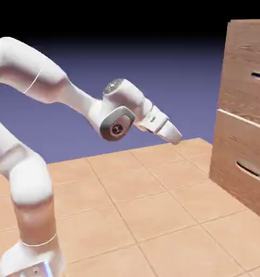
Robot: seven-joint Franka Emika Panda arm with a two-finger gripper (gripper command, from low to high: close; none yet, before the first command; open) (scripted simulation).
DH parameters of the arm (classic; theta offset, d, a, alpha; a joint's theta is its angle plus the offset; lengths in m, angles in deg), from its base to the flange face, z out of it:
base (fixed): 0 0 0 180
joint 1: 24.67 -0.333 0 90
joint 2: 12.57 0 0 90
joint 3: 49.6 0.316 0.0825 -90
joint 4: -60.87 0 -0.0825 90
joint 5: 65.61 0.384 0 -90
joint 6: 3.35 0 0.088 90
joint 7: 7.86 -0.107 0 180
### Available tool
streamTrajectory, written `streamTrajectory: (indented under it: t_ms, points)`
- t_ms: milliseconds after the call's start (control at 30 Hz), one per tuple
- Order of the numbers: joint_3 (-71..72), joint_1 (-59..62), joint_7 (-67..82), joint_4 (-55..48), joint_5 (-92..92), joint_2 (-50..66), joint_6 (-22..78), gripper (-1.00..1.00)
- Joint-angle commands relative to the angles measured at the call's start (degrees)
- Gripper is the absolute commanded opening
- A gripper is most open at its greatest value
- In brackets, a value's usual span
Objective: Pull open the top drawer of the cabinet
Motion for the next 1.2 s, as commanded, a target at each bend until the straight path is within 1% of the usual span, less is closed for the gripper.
streamTrajectory:
  t_ms: [0,1167]
  points:
    - [-1.09,-0.86,0.43,-1.36,2.50,1.11,0.14,0.00]
    - [-39.35,-30.98,15.40,-48.95,89.71,39.81,4.93,0.00]
